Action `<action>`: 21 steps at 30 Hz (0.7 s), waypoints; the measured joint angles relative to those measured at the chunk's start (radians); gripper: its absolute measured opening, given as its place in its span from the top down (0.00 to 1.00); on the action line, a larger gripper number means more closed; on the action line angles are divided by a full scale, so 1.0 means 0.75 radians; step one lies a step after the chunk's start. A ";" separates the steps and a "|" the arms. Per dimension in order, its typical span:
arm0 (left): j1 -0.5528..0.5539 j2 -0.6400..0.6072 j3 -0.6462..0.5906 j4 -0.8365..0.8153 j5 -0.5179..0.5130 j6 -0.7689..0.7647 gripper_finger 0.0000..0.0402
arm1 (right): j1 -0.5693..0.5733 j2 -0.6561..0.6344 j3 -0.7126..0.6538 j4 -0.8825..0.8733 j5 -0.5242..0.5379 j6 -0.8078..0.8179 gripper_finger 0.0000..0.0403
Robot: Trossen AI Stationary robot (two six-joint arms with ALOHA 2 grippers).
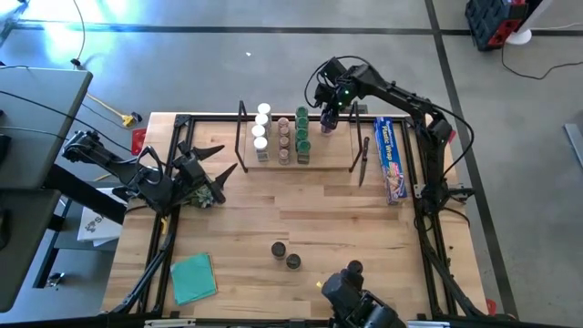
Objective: Shelf spices
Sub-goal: Put the black seasoning bottle on the shelf, then put the black seasoning bottle on the shelf aligned with the other black seasoning bottle
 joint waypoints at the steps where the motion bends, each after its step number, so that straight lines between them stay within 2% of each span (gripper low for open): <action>1: 0.000 0.000 0.000 0.000 0.000 -0.004 0.31 | 0.000 0.000 0.000 0.000 0.000 0.017 0.47; 9: 0.000 0.000 0.000 0.000 0.000 -0.005 0.31 | 0.002 0.000 0.000 0.012 0.002 -0.025 0.46; 17: 0.000 0.000 0.000 0.001 0.049 -0.018 0.31 | 0.002 0.000 -0.001 0.026 0.001 -0.014 0.33; 21: 0.000 0.000 0.000 0.001 0.070 -0.044 0.31 | 0.002 0.000 0.008 0.026 0.000 -0.015 0.30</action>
